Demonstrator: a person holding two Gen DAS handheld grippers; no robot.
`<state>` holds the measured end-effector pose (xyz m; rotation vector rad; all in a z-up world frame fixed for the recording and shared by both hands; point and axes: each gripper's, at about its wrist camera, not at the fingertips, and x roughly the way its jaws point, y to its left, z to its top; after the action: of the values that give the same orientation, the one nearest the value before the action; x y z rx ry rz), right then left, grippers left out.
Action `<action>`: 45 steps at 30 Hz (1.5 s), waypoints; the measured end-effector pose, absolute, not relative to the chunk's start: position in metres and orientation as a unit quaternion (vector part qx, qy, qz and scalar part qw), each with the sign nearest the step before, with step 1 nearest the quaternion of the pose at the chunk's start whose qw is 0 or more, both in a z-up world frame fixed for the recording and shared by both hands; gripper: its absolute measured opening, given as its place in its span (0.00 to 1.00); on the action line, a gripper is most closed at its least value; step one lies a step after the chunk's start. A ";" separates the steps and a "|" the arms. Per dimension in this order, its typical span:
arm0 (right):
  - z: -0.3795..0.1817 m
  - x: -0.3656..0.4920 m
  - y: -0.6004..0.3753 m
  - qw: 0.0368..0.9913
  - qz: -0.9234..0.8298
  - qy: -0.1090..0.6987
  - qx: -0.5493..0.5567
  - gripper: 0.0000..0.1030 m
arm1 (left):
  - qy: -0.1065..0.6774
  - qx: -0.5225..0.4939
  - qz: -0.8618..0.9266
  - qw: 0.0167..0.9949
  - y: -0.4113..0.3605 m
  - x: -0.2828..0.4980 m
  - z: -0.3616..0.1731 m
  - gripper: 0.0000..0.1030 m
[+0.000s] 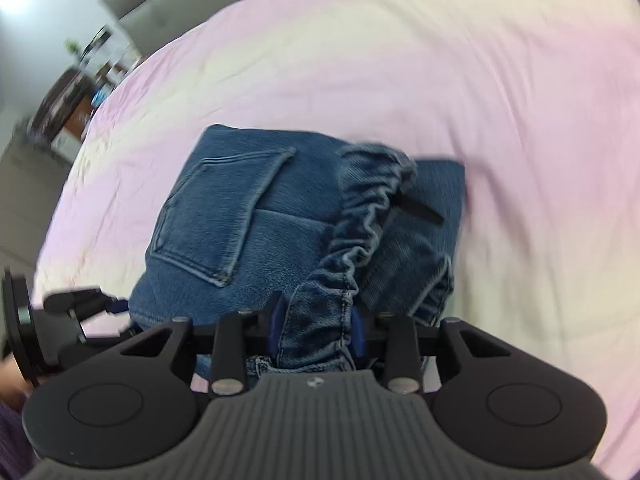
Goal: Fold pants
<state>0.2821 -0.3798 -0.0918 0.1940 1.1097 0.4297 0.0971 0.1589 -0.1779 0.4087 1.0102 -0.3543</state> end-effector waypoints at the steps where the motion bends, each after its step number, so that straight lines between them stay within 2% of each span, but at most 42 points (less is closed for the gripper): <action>1: -0.083 0.276 -0.375 0.828 0.210 0.515 0.070 0.24 | 0.480 0.189 -0.167 0.841 0.163 0.097 -0.177 0.26; 5: -0.080 0.250 -0.359 0.832 0.226 0.507 -0.008 0.22 | 0.492 0.165 -0.167 0.838 0.180 0.102 -0.181 0.22; 10: -0.119 0.221 -0.356 0.815 0.227 0.531 -0.033 0.20 | 0.515 0.154 -0.172 0.826 0.192 0.111 -0.190 0.22; 14: -0.149 0.211 -0.356 0.809 0.214 0.547 -0.029 0.20 | 0.513 0.196 -0.179 0.816 0.181 0.110 -0.185 0.22; 17: -0.149 0.215 -0.363 0.814 0.212 0.540 -0.002 0.22 | 0.519 0.202 -0.183 0.810 0.180 0.108 -0.168 0.22; 21: -0.135 0.212 -0.373 0.823 0.219 0.524 0.031 0.33 | 0.509 0.236 -0.183 0.807 0.168 0.104 -0.144 0.20; 23: -0.128 0.210 -0.375 0.828 0.222 0.515 0.030 0.46 | 0.497 0.229 -0.182 0.817 0.167 0.105 -0.127 0.21; 26: -0.118 0.206 -0.387 0.836 0.225 0.497 0.054 0.57 | 0.486 0.207 -0.178 0.830 0.162 0.102 -0.106 0.21; 32: -0.114 0.227 -0.432 0.841 0.171 0.478 0.187 0.67 | 0.494 0.149 -0.165 0.840 0.149 0.133 -0.109 0.22; 37: -0.150 0.259 -0.461 0.794 0.127 0.497 0.326 0.70 | 0.513 0.128 -0.154 0.835 0.147 0.153 -0.125 0.23; 43: -0.179 0.272 -0.474 0.761 0.126 0.495 0.399 0.70 | 0.529 0.126 -0.153 0.825 0.149 0.156 -0.136 0.23; 45: -0.176 0.274 -0.477 0.763 0.143 0.483 0.405 0.48 | 0.534 0.125 -0.152 0.822 0.149 0.157 -0.140 0.23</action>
<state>0.2740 -0.4772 -0.1764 0.8808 1.0500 0.3103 0.1565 0.1495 -0.1398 0.2669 1.1361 -0.3235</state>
